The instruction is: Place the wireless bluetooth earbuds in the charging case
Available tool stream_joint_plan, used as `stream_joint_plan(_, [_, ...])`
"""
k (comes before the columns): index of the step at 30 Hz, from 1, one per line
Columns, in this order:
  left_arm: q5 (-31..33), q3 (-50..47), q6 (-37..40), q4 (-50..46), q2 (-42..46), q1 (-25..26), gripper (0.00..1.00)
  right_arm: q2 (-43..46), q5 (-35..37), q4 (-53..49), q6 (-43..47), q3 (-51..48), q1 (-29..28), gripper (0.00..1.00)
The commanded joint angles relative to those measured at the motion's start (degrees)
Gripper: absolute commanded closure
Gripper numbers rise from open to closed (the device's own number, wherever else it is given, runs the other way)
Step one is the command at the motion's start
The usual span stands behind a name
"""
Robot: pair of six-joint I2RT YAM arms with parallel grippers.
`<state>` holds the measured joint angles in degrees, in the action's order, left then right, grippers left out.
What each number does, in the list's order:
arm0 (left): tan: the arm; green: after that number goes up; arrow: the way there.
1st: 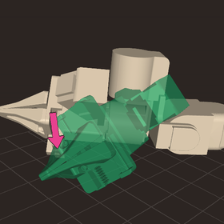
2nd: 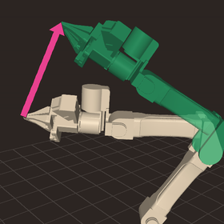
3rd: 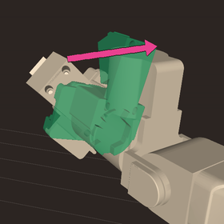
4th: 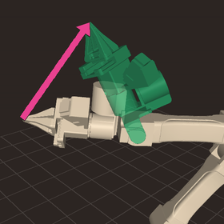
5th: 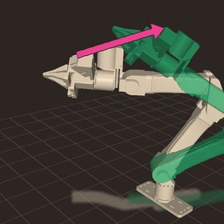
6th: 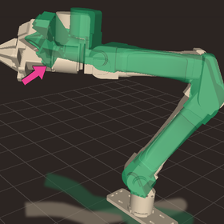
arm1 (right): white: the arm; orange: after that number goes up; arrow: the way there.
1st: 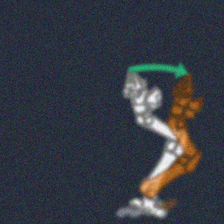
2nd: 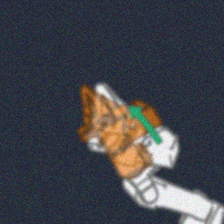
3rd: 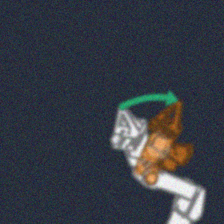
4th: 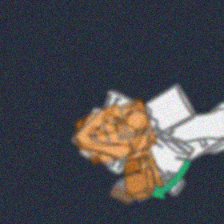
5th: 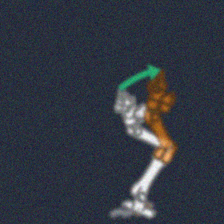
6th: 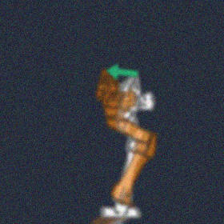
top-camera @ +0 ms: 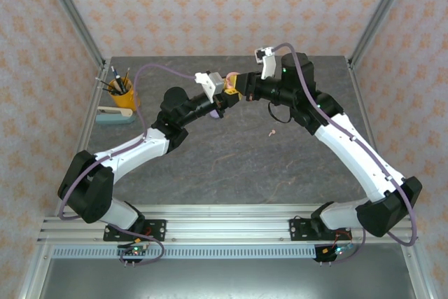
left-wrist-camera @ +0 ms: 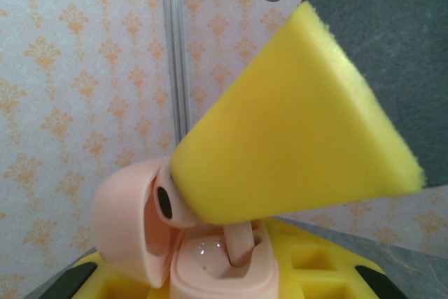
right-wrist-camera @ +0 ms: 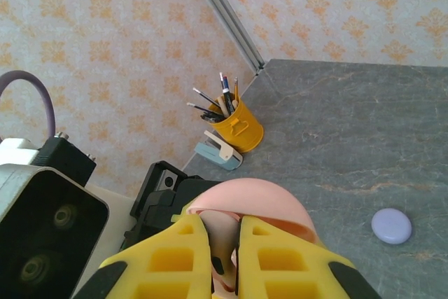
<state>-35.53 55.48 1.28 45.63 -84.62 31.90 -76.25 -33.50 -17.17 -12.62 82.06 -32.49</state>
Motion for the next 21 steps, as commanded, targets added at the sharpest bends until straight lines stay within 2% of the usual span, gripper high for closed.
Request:
stream_joint_plan(1, [0.81,2.27,-0.50,3.33,0.60,0.77,1.00,-0.52,-2.64,-2.48,2.56,-0.03,-0.81,0.88])
stream_joint_plan(11, [1.23,2.18,-0.65,2.98,0.73,0.71,1.00,-1.45,-1.99,-7.33,6.27,2.18,-1.70,0.87])
stream_joint_plan(13, [1.42,1.88,-0.65,3.45,0.60,0.78,1.00,-1.38,-1.60,-7.94,6.48,2.56,-1.70,0.81])
stream_joint_plan(15, [1.43,1.65,-0.79,3.71,0.66,0.77,1.00,-1.28,-1.14,-8.32,6.47,2.76,-1.68,0.70])
stream_joint_plan(21, [1.69,1.12,-0.58,3.94,0.87,0.79,1.00,-1.02,1.23,-7.88,4.98,3.75,-1.70,0.66])
